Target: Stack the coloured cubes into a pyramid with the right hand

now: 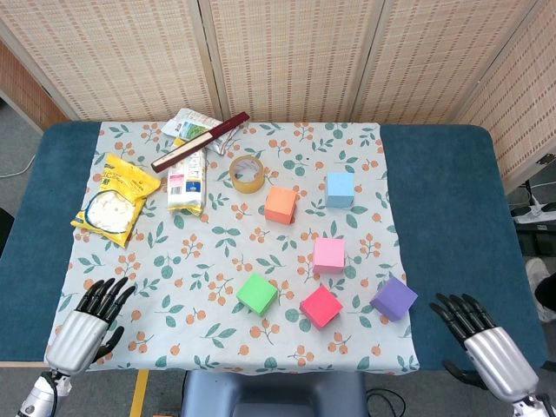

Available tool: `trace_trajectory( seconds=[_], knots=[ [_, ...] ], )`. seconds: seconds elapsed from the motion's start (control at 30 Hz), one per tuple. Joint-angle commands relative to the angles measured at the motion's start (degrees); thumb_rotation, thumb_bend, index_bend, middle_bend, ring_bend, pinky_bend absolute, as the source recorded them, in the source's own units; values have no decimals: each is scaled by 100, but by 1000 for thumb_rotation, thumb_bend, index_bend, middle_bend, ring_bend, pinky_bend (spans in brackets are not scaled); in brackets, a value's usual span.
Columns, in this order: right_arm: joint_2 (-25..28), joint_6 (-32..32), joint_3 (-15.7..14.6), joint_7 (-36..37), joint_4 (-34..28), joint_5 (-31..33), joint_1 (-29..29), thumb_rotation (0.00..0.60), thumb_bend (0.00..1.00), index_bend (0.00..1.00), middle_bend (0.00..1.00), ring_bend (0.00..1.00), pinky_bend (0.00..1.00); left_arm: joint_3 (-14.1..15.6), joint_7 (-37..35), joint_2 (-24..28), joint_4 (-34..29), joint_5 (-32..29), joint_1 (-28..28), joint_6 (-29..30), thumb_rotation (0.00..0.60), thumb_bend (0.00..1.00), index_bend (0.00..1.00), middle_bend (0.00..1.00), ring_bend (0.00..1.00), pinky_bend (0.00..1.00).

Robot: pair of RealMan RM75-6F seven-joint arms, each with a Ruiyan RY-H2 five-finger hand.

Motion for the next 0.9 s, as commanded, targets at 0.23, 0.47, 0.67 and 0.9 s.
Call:
trace_trajectory(
  seconds=[0.23, 0.47, 0.67, 0.9],
  knots=[
    [-21, -2457, 737, -2350, -625, 1329, 1286, 600, 144, 0, 0, 0, 0, -169, -287, 20, 105, -353, -147, -264, 600, 437, 0, 0, 0, 125],
    [-371, -3172, 955, -3011, -485, 2107, 1740, 600, 144, 0, 0, 0, 0, -229, -391, 25, 136, -497, -180, -318, 600, 437, 0, 0, 0, 125],
    [-631, -3427, 986, -3417, -402, 2525, 1951, 600, 145, 0, 0, 0, 0, -243, -415, 21, 156, -557, -189, -336, 600, 437, 0, 0, 0, 125],
    [-861, -3477, 1019, -3561, -269, 2816, 2106, 600, 144, 357, 24, 0, 0, -286, -475, 36, 179, -691, -210, -406, 600, 436, 0, 0, 0, 125]
  ],
)
